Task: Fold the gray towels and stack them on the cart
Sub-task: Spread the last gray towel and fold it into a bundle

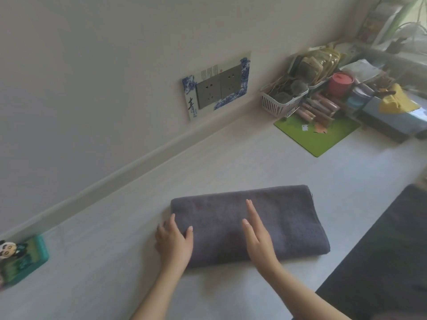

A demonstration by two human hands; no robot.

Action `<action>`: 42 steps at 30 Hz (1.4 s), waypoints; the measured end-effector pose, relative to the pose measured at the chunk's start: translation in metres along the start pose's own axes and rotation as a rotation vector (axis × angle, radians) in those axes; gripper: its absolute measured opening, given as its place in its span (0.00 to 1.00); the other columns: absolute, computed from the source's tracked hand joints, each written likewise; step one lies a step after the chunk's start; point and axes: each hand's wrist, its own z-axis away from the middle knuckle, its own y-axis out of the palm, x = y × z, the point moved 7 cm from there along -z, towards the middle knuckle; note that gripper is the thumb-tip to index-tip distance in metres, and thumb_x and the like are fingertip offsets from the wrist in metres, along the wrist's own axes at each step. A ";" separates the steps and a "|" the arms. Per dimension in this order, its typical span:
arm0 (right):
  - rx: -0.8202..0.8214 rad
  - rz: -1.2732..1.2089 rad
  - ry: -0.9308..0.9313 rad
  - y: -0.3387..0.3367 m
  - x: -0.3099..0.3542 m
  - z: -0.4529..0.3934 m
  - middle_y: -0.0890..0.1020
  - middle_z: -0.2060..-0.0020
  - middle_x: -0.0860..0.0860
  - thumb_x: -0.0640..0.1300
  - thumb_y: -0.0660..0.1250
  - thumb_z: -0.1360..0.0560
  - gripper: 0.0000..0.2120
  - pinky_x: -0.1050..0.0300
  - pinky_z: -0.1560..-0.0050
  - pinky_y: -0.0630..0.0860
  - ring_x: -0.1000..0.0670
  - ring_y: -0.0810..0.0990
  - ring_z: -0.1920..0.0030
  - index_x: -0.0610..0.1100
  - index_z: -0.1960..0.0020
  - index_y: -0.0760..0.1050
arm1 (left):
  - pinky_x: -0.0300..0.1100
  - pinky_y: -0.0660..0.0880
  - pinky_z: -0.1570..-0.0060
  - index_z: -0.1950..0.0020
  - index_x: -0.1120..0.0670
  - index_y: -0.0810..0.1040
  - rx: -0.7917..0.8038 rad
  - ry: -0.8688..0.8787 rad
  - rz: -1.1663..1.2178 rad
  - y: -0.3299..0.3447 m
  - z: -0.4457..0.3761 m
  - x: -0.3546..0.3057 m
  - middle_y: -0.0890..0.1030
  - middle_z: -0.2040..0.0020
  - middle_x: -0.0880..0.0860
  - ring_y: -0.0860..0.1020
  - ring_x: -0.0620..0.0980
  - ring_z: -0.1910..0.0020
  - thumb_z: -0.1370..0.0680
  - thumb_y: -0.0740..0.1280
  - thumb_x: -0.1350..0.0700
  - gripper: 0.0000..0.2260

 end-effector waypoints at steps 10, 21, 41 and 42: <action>0.004 -0.098 0.193 0.035 -0.021 0.010 0.60 0.26 0.56 0.46 0.52 0.18 0.22 0.66 0.30 0.51 0.59 0.56 0.27 0.48 0.25 0.56 | 0.45 0.75 0.52 0.45 0.63 0.75 0.300 -0.365 0.685 -0.013 -0.003 0.001 0.80 0.47 0.60 0.79 0.56 0.50 0.29 0.75 0.55 0.19; -0.225 -0.128 0.181 -0.058 -0.001 -0.007 0.74 0.38 0.52 0.48 0.52 0.18 0.16 0.62 0.39 0.63 0.51 0.70 0.34 0.46 0.34 0.70 | 0.48 0.71 0.40 0.31 0.56 0.58 0.370 0.169 0.373 -0.064 0.045 -0.142 0.74 0.37 0.55 0.74 0.56 0.39 0.27 0.69 0.47 0.31; 0.075 0.095 0.459 -0.189 -0.060 -0.054 0.82 0.55 0.37 0.58 0.57 0.22 0.27 0.48 0.51 0.75 0.43 0.81 0.55 0.34 0.52 0.79 | 0.42 0.74 0.47 0.22 0.50 0.42 0.678 0.201 0.296 0.134 0.119 -0.273 0.80 0.45 0.56 0.79 0.53 0.47 0.23 0.61 0.54 0.36; 0.081 0.157 0.418 -0.189 -0.058 -0.057 0.81 0.61 0.37 0.57 0.59 0.22 0.27 0.49 0.58 0.75 0.45 0.80 0.62 0.32 0.57 0.77 | 0.43 0.74 0.45 0.22 0.50 0.45 0.712 0.192 0.365 0.133 0.116 -0.271 0.80 0.46 0.56 0.79 0.52 0.47 0.24 0.59 0.54 0.34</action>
